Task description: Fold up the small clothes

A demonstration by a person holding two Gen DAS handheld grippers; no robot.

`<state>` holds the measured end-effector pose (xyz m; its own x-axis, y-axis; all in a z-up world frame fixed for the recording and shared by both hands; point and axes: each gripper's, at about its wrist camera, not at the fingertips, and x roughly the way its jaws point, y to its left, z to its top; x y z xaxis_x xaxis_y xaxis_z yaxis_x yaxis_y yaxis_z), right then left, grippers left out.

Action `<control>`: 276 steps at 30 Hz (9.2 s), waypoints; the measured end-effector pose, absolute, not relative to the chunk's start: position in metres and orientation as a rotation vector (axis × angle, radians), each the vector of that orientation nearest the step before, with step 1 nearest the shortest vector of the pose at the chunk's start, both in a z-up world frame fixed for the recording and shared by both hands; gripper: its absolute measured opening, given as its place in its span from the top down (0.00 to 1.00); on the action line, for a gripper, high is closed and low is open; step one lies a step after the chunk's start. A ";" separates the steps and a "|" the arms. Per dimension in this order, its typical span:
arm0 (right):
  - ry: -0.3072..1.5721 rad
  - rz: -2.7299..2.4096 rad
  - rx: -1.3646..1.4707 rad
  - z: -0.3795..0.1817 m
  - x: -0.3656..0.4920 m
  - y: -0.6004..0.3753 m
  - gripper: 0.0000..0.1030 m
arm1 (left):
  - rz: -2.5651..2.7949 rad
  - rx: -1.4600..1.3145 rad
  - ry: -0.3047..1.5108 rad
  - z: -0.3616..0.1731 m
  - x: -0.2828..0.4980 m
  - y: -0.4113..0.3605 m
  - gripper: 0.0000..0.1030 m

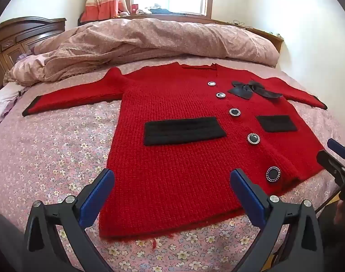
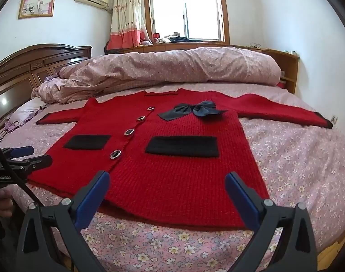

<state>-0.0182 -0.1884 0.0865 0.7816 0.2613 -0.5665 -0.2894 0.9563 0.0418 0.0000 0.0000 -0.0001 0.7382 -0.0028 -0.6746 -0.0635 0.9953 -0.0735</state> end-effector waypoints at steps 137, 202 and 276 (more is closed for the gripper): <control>0.532 0.507 -0.229 0.101 0.137 -0.048 0.00 | 0.530 -0.857 0.764 -0.043 0.110 0.384 0.04; 0.551 0.047 0.231 0.158 0.188 -0.300 0.00 | -0.183 -0.212 0.628 0.030 0.308 -0.076 0.96; 0.649 -0.055 0.575 0.097 0.183 -0.603 0.00 | -0.147 -0.380 0.802 0.004 0.283 -0.132 0.63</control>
